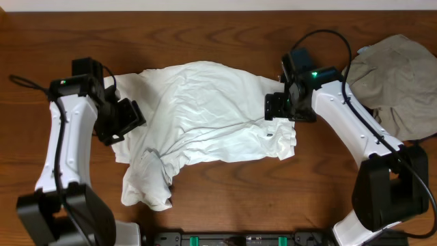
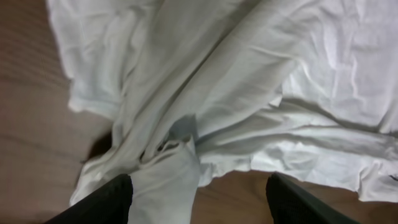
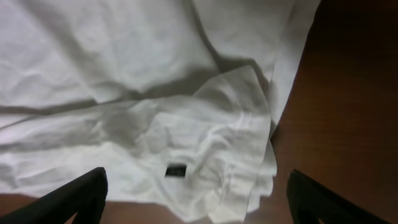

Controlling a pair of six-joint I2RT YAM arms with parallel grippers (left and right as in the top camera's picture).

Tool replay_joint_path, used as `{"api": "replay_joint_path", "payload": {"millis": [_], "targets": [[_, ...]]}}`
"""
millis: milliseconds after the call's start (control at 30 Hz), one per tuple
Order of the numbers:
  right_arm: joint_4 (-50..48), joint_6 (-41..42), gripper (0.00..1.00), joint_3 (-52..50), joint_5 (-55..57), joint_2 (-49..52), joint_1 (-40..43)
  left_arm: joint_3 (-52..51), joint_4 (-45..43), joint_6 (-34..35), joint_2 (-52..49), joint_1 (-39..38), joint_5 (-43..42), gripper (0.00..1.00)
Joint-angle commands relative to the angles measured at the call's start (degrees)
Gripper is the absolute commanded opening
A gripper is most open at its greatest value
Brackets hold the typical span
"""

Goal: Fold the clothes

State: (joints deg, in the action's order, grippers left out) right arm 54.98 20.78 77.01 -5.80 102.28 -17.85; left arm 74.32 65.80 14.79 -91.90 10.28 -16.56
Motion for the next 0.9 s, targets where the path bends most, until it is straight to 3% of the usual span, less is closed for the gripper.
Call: {"api": "replay_joint_path", "payload": {"millis": [0,467,700,867], "targets": [[-1.5,1.1,0.9,-1.6,-0.5,1.2,1.2,-0.3,-1.0,-0.1,-2.5,-0.2,-1.0,0.71],[-4.5,1.0,0.83,-1.6,-2.2,10.4,1.8,-0.3,-3.7,-0.2,-8.7,-0.2,-0.9,0.71],[-4.9,1.5,0.57,-1.6,-2.6,10.9,1.8,-0.3,-4.0,-0.2,-8.7,-0.2,-0.9,0.71],[-2.3,2.1,0.24,-0.3,-2.6,10.8,2.0,-0.3,-4.0,-0.2,-8.7,-0.2,-0.8,0.71]]}}
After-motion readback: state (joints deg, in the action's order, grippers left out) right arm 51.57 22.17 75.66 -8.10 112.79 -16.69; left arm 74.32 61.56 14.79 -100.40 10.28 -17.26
